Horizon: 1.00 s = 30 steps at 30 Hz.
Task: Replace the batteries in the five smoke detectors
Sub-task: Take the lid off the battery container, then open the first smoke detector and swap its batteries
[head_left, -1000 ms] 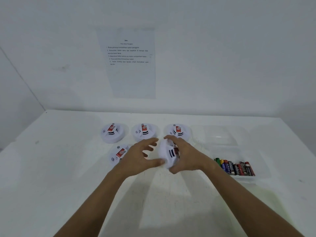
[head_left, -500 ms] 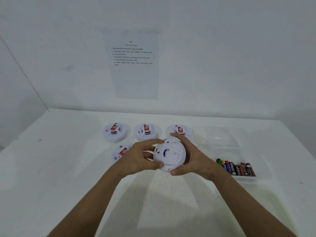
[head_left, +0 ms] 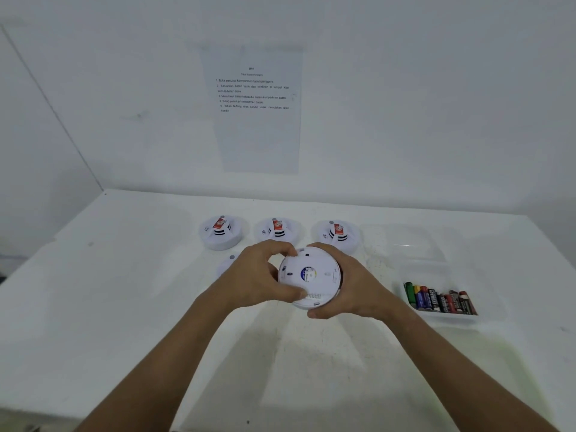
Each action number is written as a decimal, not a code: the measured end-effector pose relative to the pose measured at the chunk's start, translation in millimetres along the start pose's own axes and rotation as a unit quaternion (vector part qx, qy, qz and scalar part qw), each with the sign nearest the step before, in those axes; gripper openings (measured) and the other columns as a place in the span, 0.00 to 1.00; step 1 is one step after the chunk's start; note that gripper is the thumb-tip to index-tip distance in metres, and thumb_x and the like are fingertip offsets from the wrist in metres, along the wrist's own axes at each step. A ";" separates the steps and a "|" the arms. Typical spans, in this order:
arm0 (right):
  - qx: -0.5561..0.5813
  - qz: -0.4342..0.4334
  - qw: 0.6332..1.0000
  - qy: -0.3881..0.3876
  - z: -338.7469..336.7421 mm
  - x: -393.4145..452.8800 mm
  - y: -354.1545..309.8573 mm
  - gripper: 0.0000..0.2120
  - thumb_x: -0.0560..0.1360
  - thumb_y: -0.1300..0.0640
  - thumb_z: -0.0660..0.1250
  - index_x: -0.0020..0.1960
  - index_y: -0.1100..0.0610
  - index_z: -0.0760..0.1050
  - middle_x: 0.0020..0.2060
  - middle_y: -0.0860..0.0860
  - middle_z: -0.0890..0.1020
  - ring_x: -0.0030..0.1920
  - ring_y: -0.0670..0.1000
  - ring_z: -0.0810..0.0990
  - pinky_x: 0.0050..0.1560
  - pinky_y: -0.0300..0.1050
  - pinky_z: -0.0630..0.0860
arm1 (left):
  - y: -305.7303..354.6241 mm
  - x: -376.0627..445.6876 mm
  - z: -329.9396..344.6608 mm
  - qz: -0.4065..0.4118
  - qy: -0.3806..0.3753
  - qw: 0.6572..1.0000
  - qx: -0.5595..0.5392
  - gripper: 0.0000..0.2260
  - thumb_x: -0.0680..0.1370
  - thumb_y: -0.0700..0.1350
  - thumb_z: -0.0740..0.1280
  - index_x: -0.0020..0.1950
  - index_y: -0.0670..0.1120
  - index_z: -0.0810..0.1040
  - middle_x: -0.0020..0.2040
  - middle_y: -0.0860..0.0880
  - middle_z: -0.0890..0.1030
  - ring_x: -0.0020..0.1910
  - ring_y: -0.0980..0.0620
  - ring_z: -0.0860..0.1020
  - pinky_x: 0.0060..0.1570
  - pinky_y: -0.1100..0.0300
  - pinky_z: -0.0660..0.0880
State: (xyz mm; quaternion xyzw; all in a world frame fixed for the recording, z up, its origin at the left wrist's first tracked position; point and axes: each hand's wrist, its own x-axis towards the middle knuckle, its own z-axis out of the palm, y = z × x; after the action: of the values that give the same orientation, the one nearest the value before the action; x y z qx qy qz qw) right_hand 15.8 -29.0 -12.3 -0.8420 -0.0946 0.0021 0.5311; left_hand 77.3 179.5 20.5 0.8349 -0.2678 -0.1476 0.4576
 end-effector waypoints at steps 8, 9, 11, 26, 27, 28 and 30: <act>0.012 0.018 1.000 -0.003 -5.8 -0.7 6.5 0.44 0.57 0.64 0.85 0.67 0.46 0.70 0.59 0.42 0.80 0.60 0.43 0.78 0.54 0.35 0.78 | -3.5 2.1 1.3 0.039 -0.020 0.994 0.103 0.31 0.63 0.50 0.81 0.63 0.49 0.77 0.61 0.59 0.71 0.51 0.57 0.78 0.41 0.72 0.75; 0.006 0.021 1.000 -0.008 -7.7 -2.2 6.6 0.44 0.57 0.64 0.85 0.66 0.45 0.69 0.60 0.41 0.80 0.60 0.41 0.78 0.55 0.33 0.77 | -3.1 3.5 0.4 0.040 -0.030 0.993 0.111 0.31 0.62 0.50 0.81 0.63 0.49 0.77 0.61 0.59 0.71 0.51 0.58 0.78 0.41 0.71 0.75; -0.007 0.025 1.000 -0.013 -11.1 -5.6 8.0 0.45 0.57 0.62 0.86 0.66 0.42 0.68 0.59 0.38 0.79 0.61 0.40 0.77 0.56 0.32 0.76 | 0.7 6.0 1.2 0.049 -0.041 0.986 0.155 0.30 0.61 0.54 0.80 0.61 0.50 0.77 0.58 0.58 0.72 0.50 0.58 0.77 0.44 0.67 0.77; -0.001 0.024 0.998 0.051 -92.3 -38.7 37.1 0.45 0.57 0.71 0.83 0.66 0.45 0.69 0.57 0.40 0.80 0.57 0.43 0.80 0.54 0.38 0.79 | 19.7 26.2 40.1 0.090 0.037 0.969 0.227 0.24 0.60 0.58 0.72 0.49 0.47 0.74 0.48 0.55 0.71 0.44 0.57 0.72 0.43 0.57 0.75; -0.003 0.025 0.998 0.054 -102.9 -43.5 39.9 0.45 0.57 0.70 0.83 0.67 0.47 0.69 0.57 0.40 0.80 0.58 0.42 0.80 0.54 0.37 0.79 | 13.9 25.2 46.5 0.070 0.041 0.972 0.223 0.23 0.60 0.57 0.73 0.49 0.47 0.74 0.47 0.55 0.71 0.44 0.58 0.72 0.44 0.57 0.75; -0.006 0.027 0.998 0.056 -113.6 -48.3 42.7 0.46 0.57 0.69 0.84 0.68 0.48 0.69 0.57 0.39 0.80 0.58 0.42 0.80 0.55 0.37 0.78 | 7.6 23.4 54.4 0.048 0.041 0.973 0.223 0.23 0.60 0.56 0.74 0.49 0.47 0.74 0.48 0.55 0.71 0.44 0.58 0.72 0.44 0.57 0.75; -0.007 0.034 0.998 0.055 -133.7 -57.9 48.9 0.47 0.57 0.68 0.84 0.69 0.49 0.68 0.58 0.38 0.80 0.60 0.41 0.79 0.56 0.35 0.77 | -3.8 17.7 73.6 0.008 0.025 0.972 0.234 0.23 0.60 0.56 0.74 0.50 0.49 0.74 0.48 0.57 0.70 0.44 0.58 0.73 0.44 0.57 0.76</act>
State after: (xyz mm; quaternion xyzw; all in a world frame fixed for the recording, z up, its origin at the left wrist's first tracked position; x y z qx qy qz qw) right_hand -19.4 -178.3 -3.3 -0.8473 -0.0364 -0.0265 0.5291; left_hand 56.7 120.4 -22.3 0.9201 -0.2902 -0.0555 0.2571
